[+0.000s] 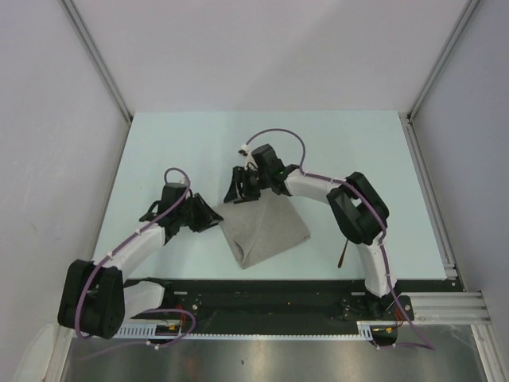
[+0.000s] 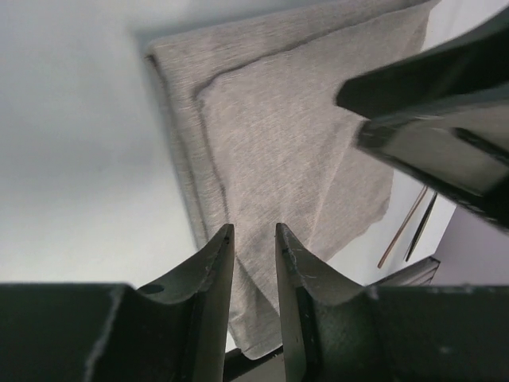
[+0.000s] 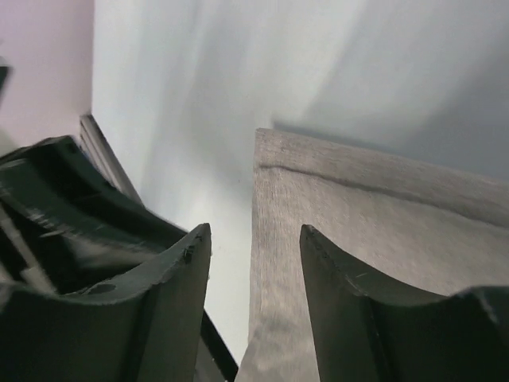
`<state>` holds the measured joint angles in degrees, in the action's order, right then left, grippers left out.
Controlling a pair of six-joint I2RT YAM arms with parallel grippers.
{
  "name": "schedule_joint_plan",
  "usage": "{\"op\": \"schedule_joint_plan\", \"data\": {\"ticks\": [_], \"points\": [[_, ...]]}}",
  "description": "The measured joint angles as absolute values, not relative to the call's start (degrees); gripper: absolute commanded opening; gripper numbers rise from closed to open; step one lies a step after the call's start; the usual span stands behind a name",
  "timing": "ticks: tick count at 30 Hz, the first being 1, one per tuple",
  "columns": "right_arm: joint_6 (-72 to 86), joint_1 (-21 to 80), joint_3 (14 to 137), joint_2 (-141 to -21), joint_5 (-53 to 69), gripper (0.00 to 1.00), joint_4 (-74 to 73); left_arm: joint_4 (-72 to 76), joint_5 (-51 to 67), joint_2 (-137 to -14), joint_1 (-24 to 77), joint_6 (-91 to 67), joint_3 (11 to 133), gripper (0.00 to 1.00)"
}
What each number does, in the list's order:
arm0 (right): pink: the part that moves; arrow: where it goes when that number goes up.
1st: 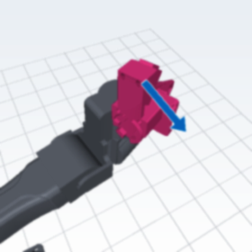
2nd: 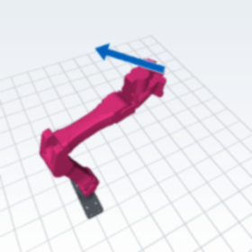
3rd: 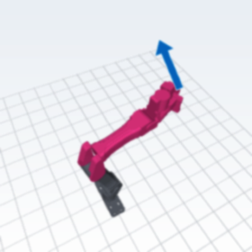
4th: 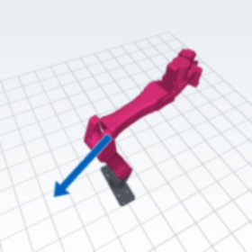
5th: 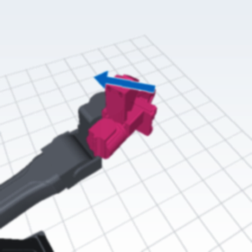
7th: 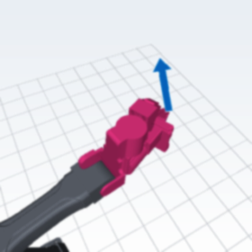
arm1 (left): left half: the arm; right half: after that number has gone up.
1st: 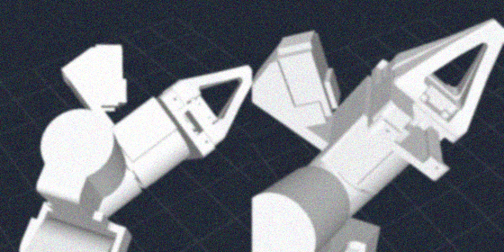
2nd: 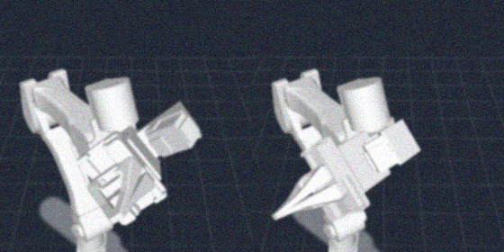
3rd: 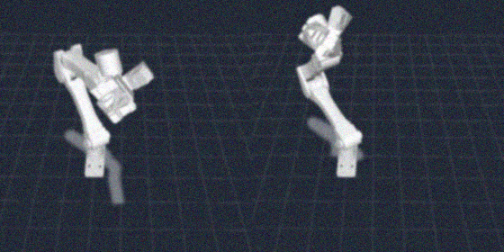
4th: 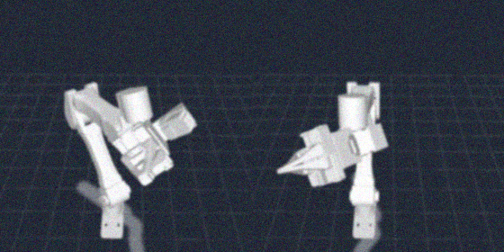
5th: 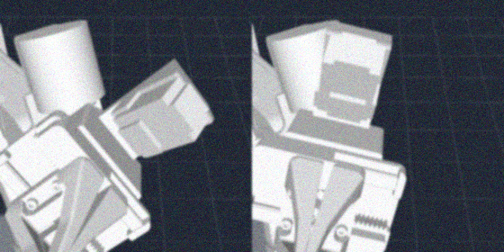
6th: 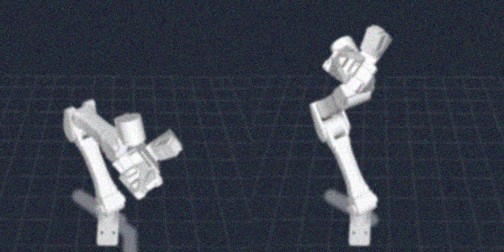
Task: Fold the napkin into a case and place the utensils inside
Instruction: Fold the top corner of the square-folded napkin at the center of the board, then smooth out the upper triangle-folded napkin at the center of the board.
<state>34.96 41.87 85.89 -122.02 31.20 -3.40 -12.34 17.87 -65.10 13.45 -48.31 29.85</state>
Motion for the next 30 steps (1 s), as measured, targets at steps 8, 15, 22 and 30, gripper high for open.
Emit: {"op": "schedule_joint_plan", "data": {"ticks": [8, 15, 22, 30], "points": [[33.85, 28.03, 76.23, -111.15, 36.86, 0.19, 1.78, -7.64, 19.44, -77.03, 16.38, -48.01, 36.51, 0.31], [34.0, 23.33, 75.75, -116.11, 40.88, 0.12, 5.04, -6.81, 17.63, -84.84, 16.38, -47.97, 38.11, 0.29], [34.04, 22.2, 75.75, -119.55, 41.85, 0.1, 5.37, -6.5, 16.73, -82.63, 21.12, -46.54, 39.03, 0.33], [34.57, 21.1, 76.12, -123.09, 41.93, 0.09, 7.49, -6.74, 17.19, -75.7, 28.32, -46.0, 39.13, 0.33]]}}
